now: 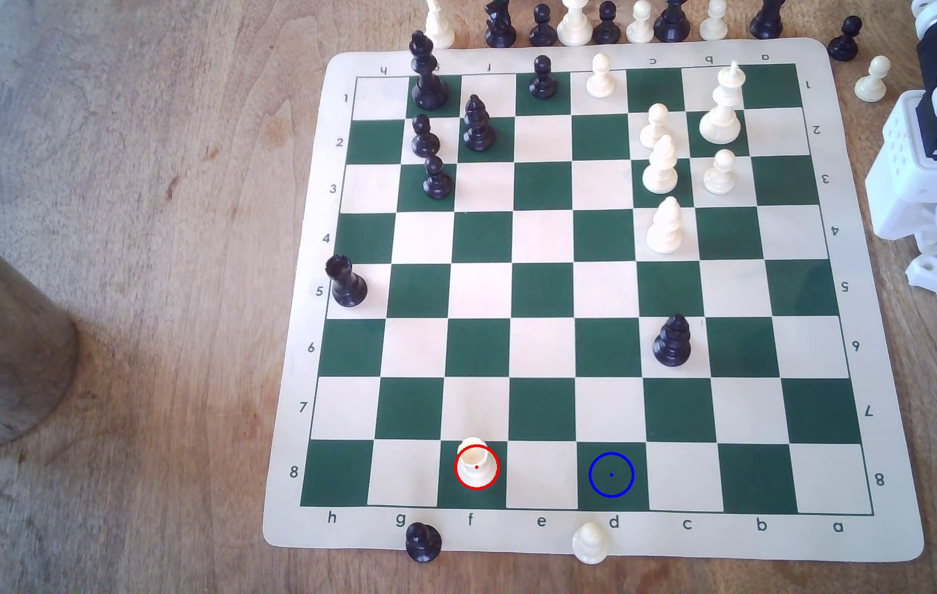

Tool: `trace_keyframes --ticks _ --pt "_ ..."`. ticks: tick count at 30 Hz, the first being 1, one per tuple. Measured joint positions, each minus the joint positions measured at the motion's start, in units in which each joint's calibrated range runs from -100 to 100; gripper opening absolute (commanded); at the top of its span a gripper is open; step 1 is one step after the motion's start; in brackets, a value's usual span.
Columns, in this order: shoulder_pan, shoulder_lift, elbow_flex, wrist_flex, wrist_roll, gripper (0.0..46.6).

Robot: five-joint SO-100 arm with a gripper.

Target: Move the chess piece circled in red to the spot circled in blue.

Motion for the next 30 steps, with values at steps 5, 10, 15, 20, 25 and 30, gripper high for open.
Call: trace_keyframes --ticks 5,10,15,20,25,30 --pt "-4.65 0.0 0.0 5.42 -4.4 0.2" --pt "-6.71 0.0 0.0 29.96 -6.64 0.2" --pt "-9.07 0.0 0.0 44.94 -5.57 0.2" --pt "-11.43 0.42 0.0 65.1 -5.27 0.2" --pt "-14.53 0.42 0.0 79.2 -5.13 0.2" --pt "-17.48 0.59 0.0 94.5 -4.35 0.2"
